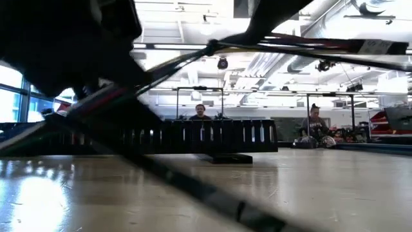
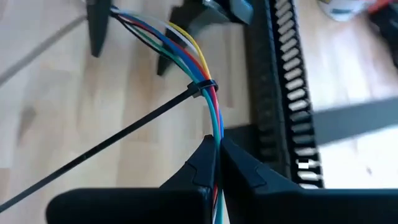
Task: Ziptie cables
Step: Put the zip-tied cables in the cable duct
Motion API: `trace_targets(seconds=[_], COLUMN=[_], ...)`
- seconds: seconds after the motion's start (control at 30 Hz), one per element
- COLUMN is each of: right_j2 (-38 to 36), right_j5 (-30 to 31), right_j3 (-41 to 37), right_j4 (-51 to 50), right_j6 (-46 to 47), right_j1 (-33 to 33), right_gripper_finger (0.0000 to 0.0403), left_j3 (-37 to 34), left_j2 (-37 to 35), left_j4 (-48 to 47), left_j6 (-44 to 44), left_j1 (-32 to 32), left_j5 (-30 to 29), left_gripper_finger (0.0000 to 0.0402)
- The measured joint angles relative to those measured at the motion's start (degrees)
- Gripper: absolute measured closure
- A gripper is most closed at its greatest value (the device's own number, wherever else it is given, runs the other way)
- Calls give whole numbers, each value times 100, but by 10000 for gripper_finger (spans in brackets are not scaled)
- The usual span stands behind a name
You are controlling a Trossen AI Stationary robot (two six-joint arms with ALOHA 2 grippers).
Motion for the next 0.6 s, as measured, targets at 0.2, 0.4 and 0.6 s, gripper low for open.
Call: trace_targets(seconds=[0.2, 0.4, 0.6], right_j2=[0, -2, -2], right_j5=[408, 569, 659], right_j3=[244, 432, 489], right_j4=[-803, -1253, -1358], right_j6=[508, 768, 795], right_j1=[89, 175, 254], right_gripper_finger=[403, 403, 403], left_j3=[-2, -2, -2], left_j2=[2, 2, 2], left_j4=[-647, -1024, -998], left_j6=[-453, -670, -535], left_j1=[-189, -300, -298], left_j5=[-128, -175, -222], left_gripper_finger=[186, 271, 383])
